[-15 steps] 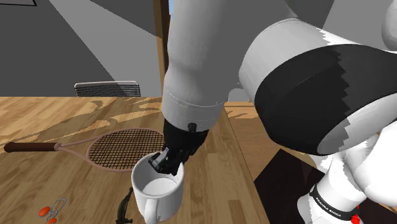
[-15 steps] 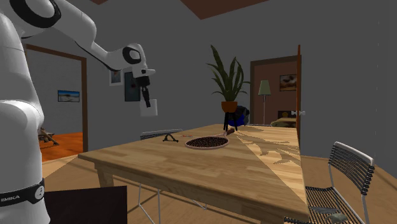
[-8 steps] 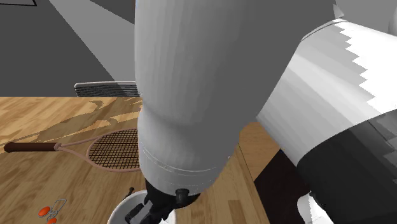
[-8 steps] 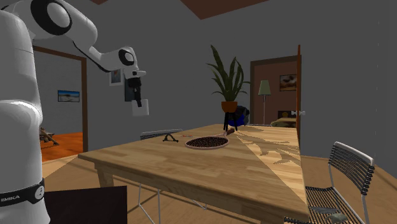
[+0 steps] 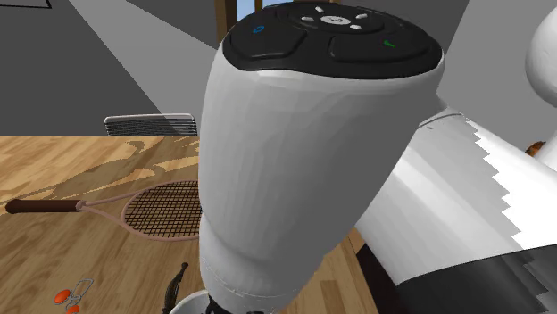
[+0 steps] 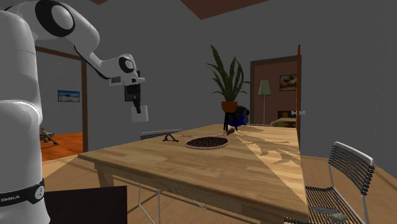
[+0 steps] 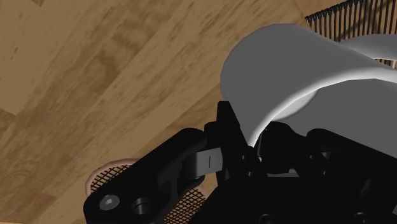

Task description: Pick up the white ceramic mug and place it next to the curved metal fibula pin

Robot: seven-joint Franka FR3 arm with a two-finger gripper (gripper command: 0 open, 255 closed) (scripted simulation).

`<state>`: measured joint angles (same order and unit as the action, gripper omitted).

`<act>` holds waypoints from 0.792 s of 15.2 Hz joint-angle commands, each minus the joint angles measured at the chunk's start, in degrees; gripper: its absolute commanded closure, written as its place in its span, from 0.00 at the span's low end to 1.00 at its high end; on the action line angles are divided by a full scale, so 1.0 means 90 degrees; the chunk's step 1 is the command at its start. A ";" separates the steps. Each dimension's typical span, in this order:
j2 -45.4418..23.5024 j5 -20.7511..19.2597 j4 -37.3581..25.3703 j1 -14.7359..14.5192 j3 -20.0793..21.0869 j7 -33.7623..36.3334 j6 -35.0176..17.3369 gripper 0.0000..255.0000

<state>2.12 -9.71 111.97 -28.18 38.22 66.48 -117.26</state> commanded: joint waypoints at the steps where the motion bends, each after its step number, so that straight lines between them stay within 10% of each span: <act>1: -0.0058 -0.0056 0.0113 0.0004 0.0001 0.0045 -0.0161 1.00; 12: -0.0404 -0.0430 0.0737 -0.0013 0.0021 0.0410 -0.1012 1.00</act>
<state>-1.13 -13.16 118.27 -28.30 38.43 69.87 -125.70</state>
